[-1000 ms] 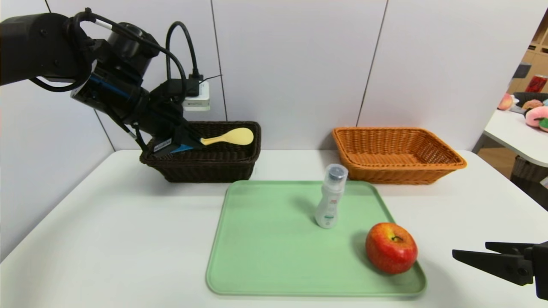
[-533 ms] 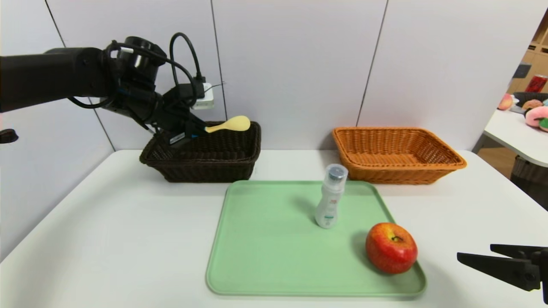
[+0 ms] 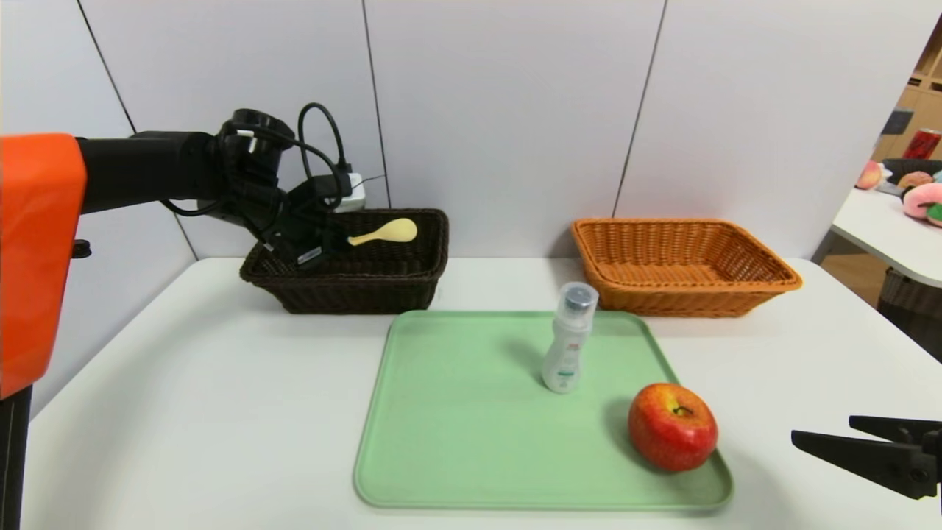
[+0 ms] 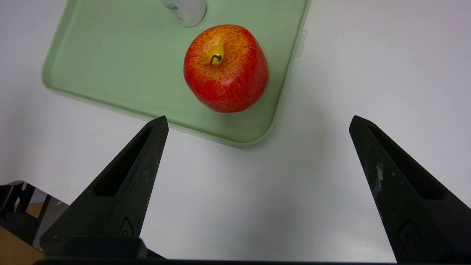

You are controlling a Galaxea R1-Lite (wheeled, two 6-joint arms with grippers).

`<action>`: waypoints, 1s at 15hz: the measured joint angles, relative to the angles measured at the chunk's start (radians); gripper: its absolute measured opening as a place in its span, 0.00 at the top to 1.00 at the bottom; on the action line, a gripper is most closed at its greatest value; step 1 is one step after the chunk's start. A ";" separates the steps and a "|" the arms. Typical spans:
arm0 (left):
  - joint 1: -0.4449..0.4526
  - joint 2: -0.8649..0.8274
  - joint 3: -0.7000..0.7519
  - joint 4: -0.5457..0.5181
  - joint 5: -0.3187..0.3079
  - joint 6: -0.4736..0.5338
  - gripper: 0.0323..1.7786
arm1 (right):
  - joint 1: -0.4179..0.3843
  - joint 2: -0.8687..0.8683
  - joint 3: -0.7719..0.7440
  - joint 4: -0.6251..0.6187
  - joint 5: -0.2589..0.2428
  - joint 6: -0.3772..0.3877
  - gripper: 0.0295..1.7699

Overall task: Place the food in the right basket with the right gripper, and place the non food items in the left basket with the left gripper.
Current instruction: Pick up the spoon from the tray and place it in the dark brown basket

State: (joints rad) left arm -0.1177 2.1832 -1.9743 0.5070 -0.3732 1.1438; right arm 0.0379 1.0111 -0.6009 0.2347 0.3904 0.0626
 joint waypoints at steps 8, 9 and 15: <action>0.009 0.026 -0.002 -0.019 0.001 -0.031 0.93 | 0.000 -0.001 0.004 0.000 0.000 0.000 0.04; 0.009 0.026 -0.003 -0.024 0.001 -0.037 0.93 | 0.000 -0.001 0.004 0.000 0.000 0.000 0.04; 0.009 0.027 -0.003 -0.028 0.001 -0.040 0.76 | 0.000 -0.003 0.003 -0.001 0.001 0.000 0.04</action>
State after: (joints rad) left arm -0.1091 2.2100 -1.9768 0.4791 -0.3723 1.1034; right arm 0.0383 1.0083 -0.5979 0.2332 0.3915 0.0623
